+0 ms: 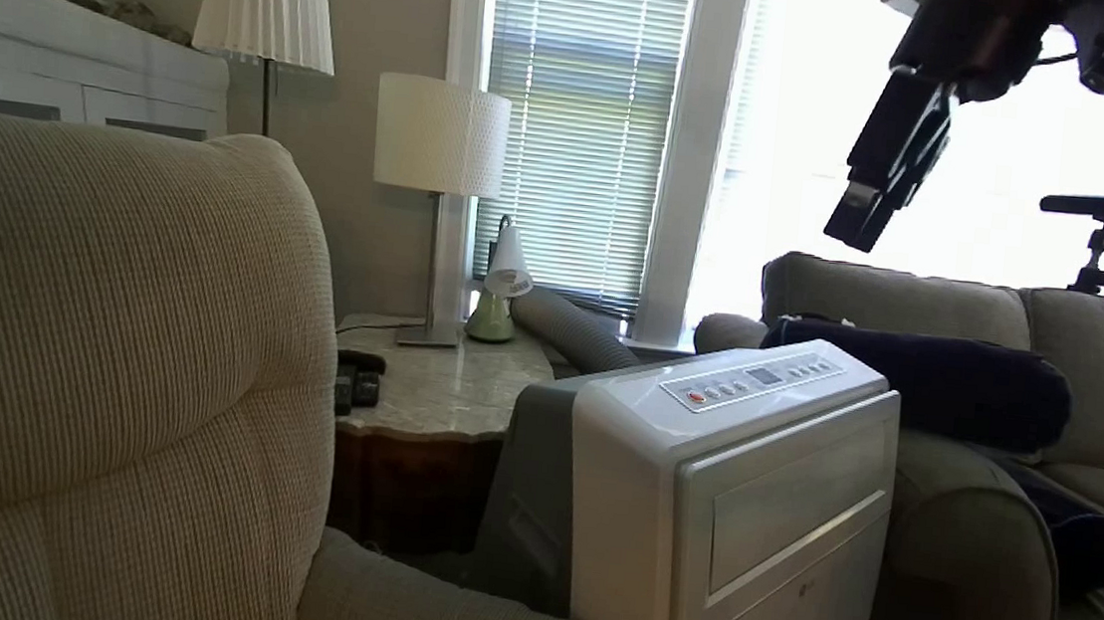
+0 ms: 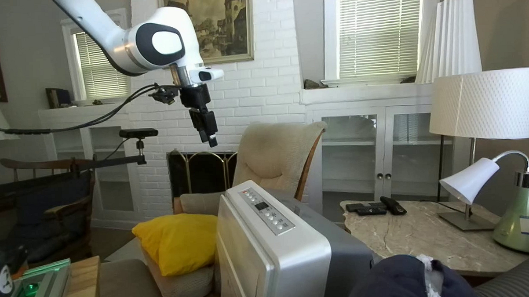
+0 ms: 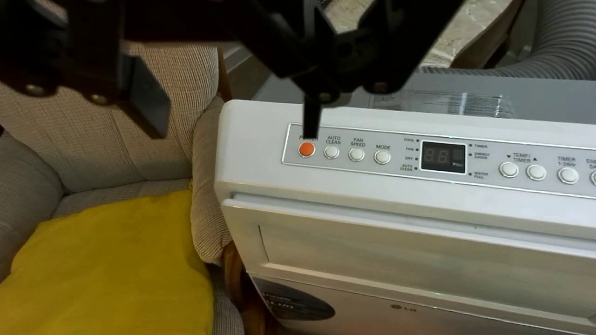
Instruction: Turn on the air conditioner.
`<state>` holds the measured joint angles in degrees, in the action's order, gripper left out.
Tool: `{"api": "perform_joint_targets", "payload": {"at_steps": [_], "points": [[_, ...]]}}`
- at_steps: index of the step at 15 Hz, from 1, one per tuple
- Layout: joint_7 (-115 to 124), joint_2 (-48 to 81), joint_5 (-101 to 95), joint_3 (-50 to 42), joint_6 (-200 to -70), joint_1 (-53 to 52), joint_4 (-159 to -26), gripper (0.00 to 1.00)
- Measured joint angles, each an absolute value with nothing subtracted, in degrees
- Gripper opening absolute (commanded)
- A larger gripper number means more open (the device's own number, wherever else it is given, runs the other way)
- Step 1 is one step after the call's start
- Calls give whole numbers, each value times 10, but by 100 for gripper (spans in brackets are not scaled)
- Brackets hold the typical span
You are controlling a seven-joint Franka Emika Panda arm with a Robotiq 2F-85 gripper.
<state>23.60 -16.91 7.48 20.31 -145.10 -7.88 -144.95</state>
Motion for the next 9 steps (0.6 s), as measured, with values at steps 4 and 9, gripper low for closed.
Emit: {"api": "perform_joint_targets", "payload": {"at_steps": [4, 9], "points": [[296, -107, 20, 206, -1464, -71, -1406, 16], [388, -31, -72, 200, -1466, -69, -1357, 0]]}}
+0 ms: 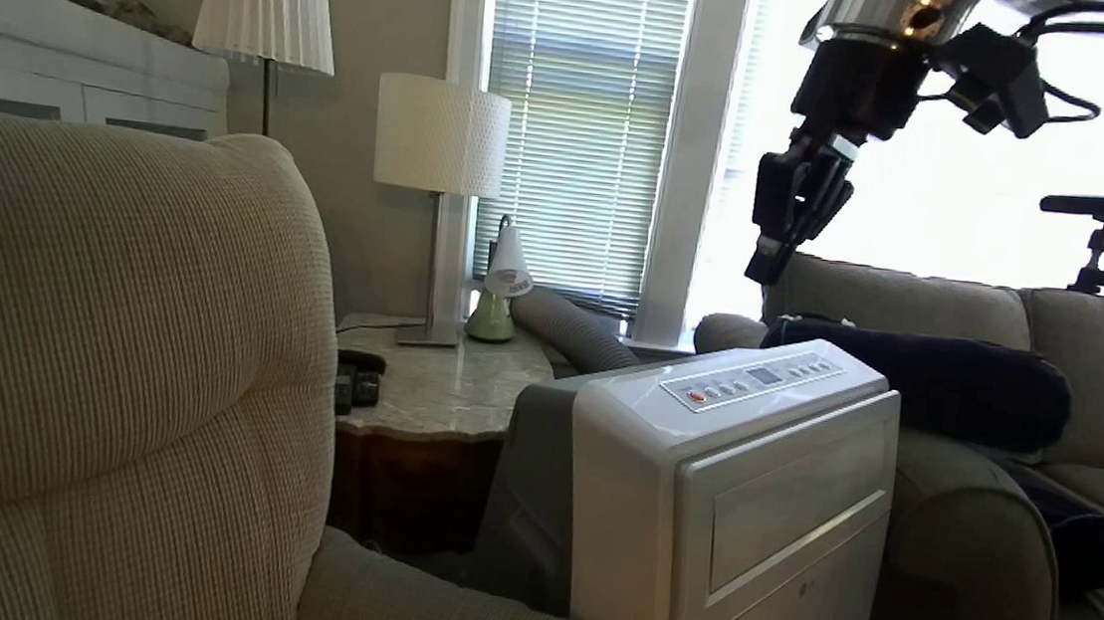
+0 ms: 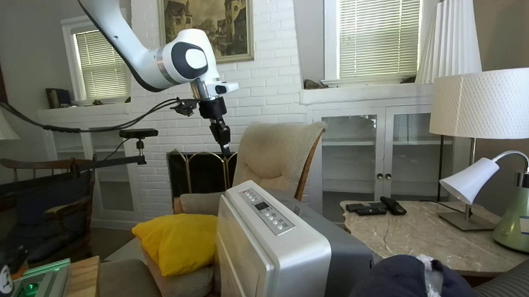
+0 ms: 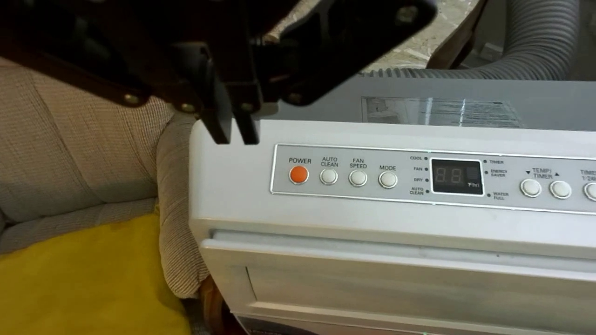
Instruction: Turn on the air conditioner.
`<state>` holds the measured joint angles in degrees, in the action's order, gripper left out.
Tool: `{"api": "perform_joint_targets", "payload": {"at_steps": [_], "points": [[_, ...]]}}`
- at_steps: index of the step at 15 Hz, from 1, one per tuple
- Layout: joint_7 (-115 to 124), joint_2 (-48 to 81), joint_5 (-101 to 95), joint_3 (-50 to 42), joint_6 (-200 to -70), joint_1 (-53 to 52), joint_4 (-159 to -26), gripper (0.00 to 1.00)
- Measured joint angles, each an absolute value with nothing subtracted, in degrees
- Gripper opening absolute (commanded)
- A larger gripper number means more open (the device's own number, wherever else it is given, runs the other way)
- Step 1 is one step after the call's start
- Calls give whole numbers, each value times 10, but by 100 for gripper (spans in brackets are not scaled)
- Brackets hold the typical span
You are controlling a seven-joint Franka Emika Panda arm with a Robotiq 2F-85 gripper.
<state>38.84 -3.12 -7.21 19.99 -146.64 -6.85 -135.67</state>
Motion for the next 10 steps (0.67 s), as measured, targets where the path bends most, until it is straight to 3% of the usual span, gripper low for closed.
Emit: {"api": "perform_joint_targets", "payload": {"at_steps": [10], "points": [[530, 70, -208, 139, -1466, -123, -1299, 0]]}}
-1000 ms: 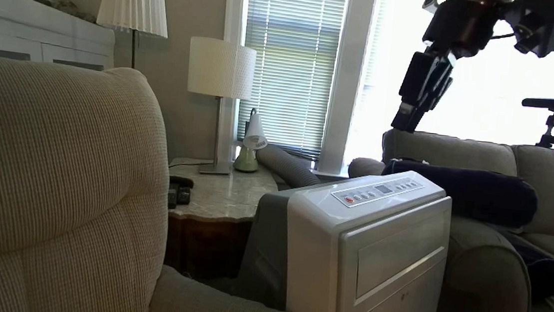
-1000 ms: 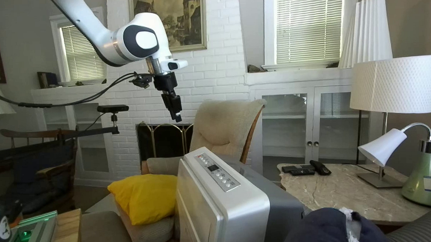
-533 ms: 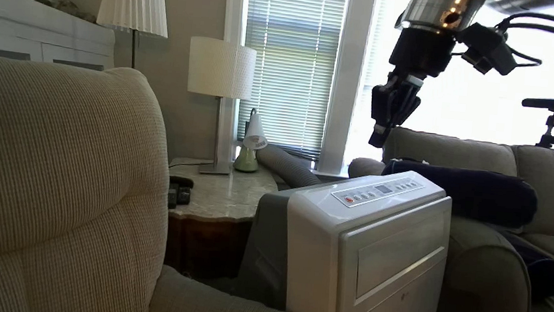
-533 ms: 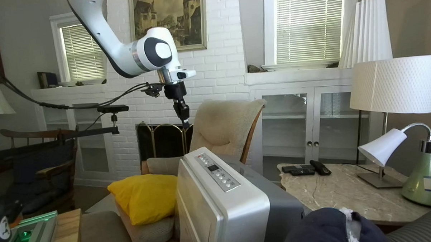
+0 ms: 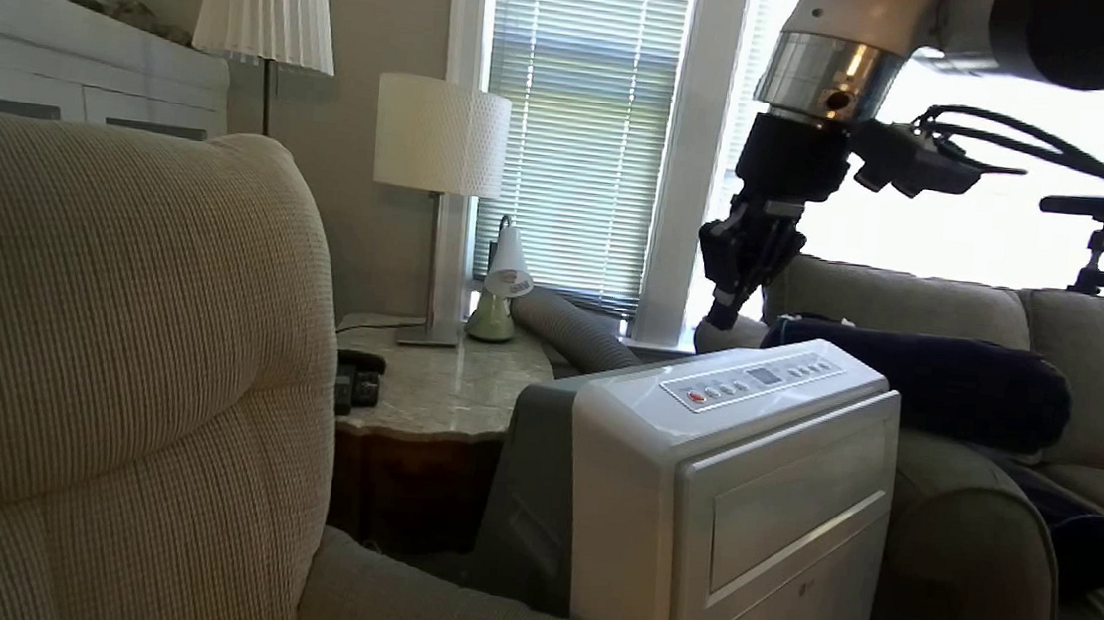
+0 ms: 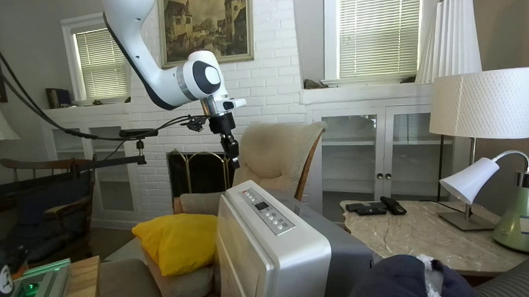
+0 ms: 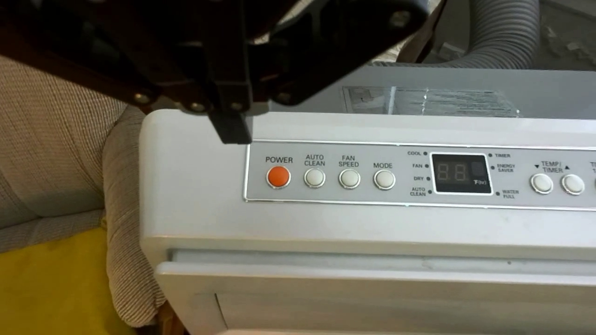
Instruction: Turn on the air conditioner.
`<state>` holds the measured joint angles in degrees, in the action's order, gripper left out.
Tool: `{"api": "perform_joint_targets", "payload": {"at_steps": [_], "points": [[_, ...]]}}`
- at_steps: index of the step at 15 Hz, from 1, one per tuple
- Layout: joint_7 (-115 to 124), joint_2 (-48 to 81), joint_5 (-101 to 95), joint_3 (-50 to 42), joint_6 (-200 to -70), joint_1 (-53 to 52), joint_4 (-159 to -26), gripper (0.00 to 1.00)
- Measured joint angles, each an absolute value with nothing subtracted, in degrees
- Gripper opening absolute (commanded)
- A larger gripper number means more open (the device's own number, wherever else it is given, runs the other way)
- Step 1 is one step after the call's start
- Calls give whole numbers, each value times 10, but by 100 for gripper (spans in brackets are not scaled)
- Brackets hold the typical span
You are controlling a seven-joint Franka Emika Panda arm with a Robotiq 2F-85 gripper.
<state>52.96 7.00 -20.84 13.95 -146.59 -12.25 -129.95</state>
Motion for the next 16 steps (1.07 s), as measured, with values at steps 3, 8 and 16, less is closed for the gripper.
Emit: {"api": "perform_joint_targets", "payload": {"at_steps": [3, 8, 16], "points": [[535, 91, -208, 122, -1466, -140, -1288, 0], [540, 113, -209, 95, -1466, -162, -1279, 0], [547, 131, -216, 64, -1466, -179, -1279, 0]]}}
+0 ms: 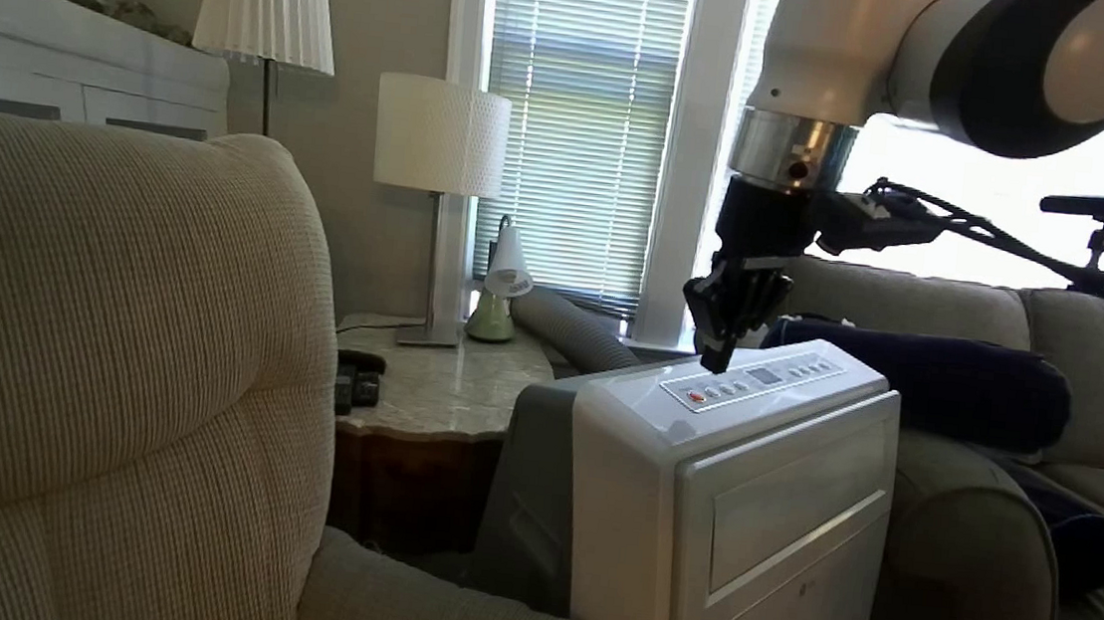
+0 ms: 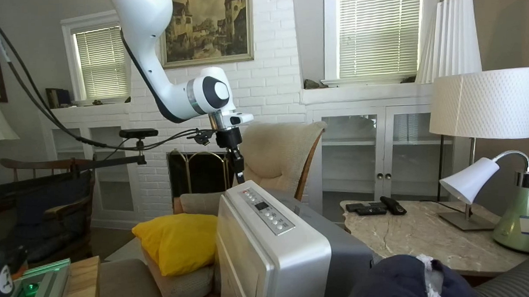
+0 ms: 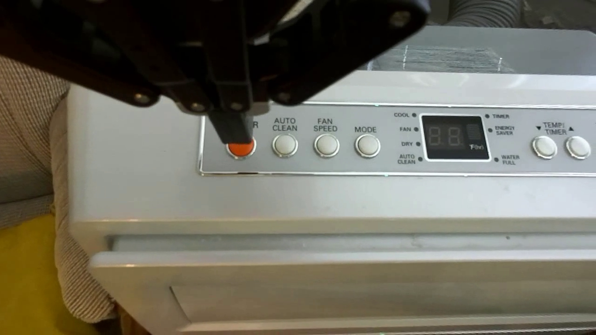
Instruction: Turn on the air conditioner.
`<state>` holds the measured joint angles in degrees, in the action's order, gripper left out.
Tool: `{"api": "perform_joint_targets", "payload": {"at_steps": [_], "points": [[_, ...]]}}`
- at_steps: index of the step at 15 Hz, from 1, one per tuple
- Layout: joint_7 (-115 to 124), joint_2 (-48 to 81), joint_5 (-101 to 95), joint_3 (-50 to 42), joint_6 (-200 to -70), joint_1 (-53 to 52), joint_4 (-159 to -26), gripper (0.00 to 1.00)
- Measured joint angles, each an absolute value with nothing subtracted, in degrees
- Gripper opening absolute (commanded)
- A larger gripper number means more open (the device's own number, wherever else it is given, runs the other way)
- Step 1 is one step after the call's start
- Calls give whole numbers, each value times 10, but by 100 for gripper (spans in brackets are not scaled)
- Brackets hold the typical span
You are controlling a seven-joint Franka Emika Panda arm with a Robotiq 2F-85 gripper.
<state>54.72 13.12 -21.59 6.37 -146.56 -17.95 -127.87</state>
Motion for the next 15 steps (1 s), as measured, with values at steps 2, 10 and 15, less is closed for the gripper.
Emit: {"api": "perform_joint_targets", "payload": {"at_steps": [2, 10, 15], "points": [[547, 135, -216, 62, -1466, -180, -1279, 0], [547, 151, -216, 60, -1488, -182, -1278, 0], [547, 157, -216, 58, -1499, -183, -1277, 0]]}}
